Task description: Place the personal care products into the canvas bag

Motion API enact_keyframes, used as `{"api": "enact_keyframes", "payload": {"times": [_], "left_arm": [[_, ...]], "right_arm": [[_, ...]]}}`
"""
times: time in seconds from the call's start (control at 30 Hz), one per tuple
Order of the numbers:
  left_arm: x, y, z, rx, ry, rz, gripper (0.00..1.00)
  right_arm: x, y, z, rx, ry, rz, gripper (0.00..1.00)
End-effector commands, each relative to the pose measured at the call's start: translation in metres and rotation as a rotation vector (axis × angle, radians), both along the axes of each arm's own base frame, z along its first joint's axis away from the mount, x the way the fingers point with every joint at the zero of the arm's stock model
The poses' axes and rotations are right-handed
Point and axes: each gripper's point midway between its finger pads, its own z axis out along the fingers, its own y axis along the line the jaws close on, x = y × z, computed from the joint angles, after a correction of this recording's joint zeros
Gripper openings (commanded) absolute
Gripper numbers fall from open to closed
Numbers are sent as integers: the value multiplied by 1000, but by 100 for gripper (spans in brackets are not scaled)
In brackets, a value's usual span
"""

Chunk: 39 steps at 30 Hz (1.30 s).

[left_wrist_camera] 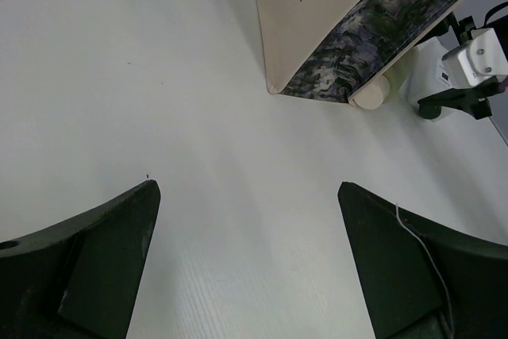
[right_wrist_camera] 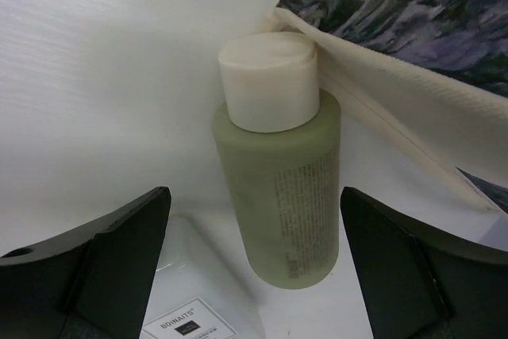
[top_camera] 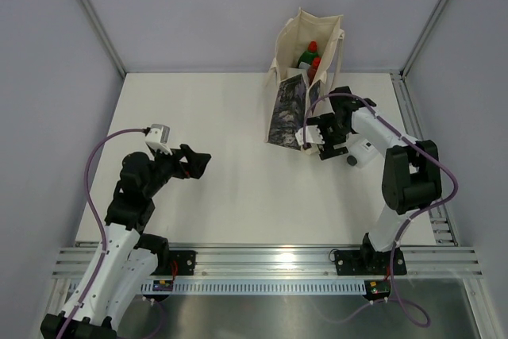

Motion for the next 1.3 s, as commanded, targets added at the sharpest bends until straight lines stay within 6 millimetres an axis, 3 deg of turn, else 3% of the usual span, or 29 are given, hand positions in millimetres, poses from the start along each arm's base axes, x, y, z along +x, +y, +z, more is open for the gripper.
{"api": "enact_keyframes", "payload": {"times": [0.0,0.33,0.47,0.57,0.6,0.67,0.77,0.97,1.1,1.27], "left_arm": [[4,0,15,-6,-59,2,99],[9,-3,18,-7,-55,-7,99],[8,-2,17,-2,-53,-5,99],[7,0,16,5,-53,1,99],[8,-1,16,4,-56,1,99],[8,-1,13,-3,-50,0,99],[11,-3,13,-9,-51,-7,99],[15,-7,14,-7,-48,-23,99],[17,-8,14,-12,-49,-25,99],[16,-8,15,-14,-49,-23,99]], "right_arm": [[23,-4,-8,-80,-90,-7,97],[-6,15,-55,-182,22,142,97],[-32,18,-64,-179,101,176,84],[-46,13,-68,-180,120,172,55],[-48,13,-65,-171,115,159,40],[-57,13,-68,-154,127,151,36],[-65,21,-62,-95,132,137,28],[-65,49,-32,88,158,39,17],[-62,74,-1,234,190,-29,12],[-66,113,57,472,317,-134,6]]}}
